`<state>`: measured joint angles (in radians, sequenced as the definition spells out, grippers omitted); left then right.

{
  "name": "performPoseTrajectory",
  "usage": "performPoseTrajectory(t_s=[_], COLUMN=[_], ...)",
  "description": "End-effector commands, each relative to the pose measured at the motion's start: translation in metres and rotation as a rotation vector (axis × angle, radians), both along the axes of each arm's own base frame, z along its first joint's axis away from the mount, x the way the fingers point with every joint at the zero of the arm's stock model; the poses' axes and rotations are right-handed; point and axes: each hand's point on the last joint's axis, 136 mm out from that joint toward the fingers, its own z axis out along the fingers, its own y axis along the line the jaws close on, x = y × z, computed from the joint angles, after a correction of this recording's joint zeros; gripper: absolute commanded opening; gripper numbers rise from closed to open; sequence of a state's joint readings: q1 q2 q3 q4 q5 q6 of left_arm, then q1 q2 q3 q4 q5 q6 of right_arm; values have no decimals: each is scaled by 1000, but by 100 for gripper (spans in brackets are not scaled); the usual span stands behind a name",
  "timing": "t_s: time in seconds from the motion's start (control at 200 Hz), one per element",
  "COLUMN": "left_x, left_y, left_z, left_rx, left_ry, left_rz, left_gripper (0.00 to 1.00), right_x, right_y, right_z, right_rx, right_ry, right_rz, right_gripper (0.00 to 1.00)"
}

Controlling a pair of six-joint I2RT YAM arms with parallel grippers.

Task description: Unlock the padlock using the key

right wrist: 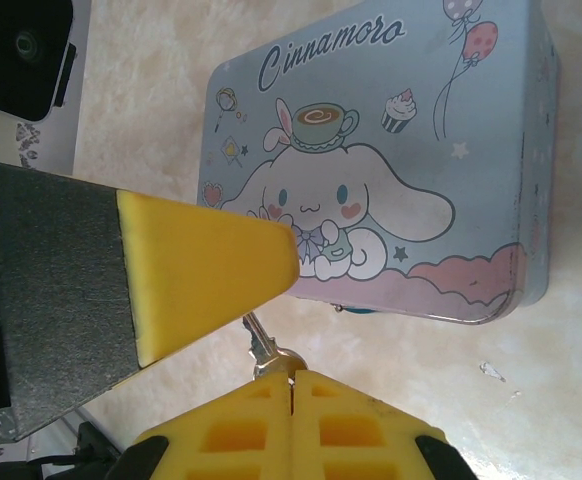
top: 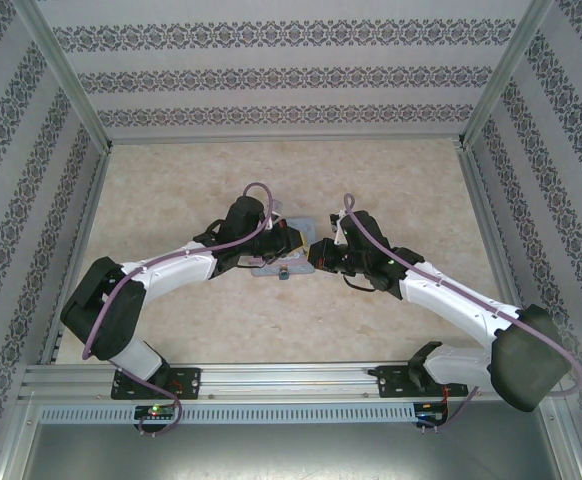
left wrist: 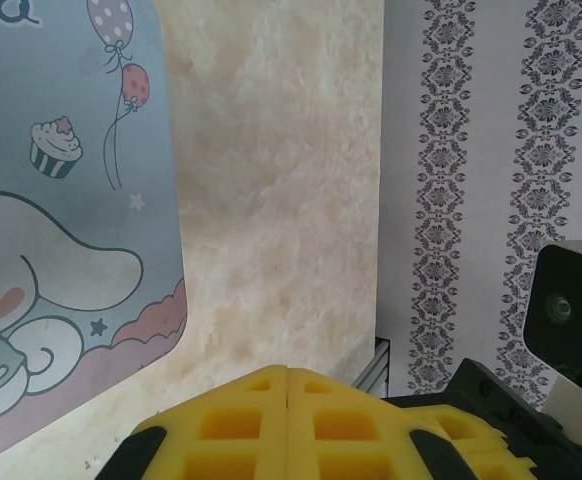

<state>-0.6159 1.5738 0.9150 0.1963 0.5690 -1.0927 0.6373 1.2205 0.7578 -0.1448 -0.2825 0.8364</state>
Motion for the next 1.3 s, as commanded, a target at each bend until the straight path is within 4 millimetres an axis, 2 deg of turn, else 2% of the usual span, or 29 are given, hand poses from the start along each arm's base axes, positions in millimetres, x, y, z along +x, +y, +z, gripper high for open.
performPoseTrajectory(t_s=[0.0, 0.115, 0.19, 0.27, 0.345, 0.58, 0.869, 1.039, 1.299], left_x=[2, 5, 7, 10, 14, 26, 42, 51, 59], left_y=[-8, -4, -4, -4, -3, 3, 12, 15, 17], left_z=[10, 18, 29, 39, 49, 83, 115, 125, 125], left_rx=[-5, 16, 17, 15, 6, -58, -201, -299, -360], left_ry=[-57, -119, -179, -240, -295, -463, -532, -521, -478], left_rz=[-23, -31, -42, -52, -57, -40, 54, 91, 120], left_gripper=[0, 0, 0, 0, 0, 0, 0, 0, 0], right_x=[2, 5, 7, 13, 19, 38, 51, 58, 66], right_y=[-1, -25, -40, -50, -56, -48, -31, -25, -15], right_z=[17, 22, 26, 35, 46, 84, 115, 119, 125], right_rx=[24, 36, 63, 112, 150, 277, 423, 517, 629], right_ry=[-34, -48, -52, -80, -118, -249, -360, -390, -411], right_rz=[-12, -85, -130, -170, -193, -180, -131, -125, -110], right_gripper=[25, 57, 73, 83, 88, 84, 72, 68, 58])
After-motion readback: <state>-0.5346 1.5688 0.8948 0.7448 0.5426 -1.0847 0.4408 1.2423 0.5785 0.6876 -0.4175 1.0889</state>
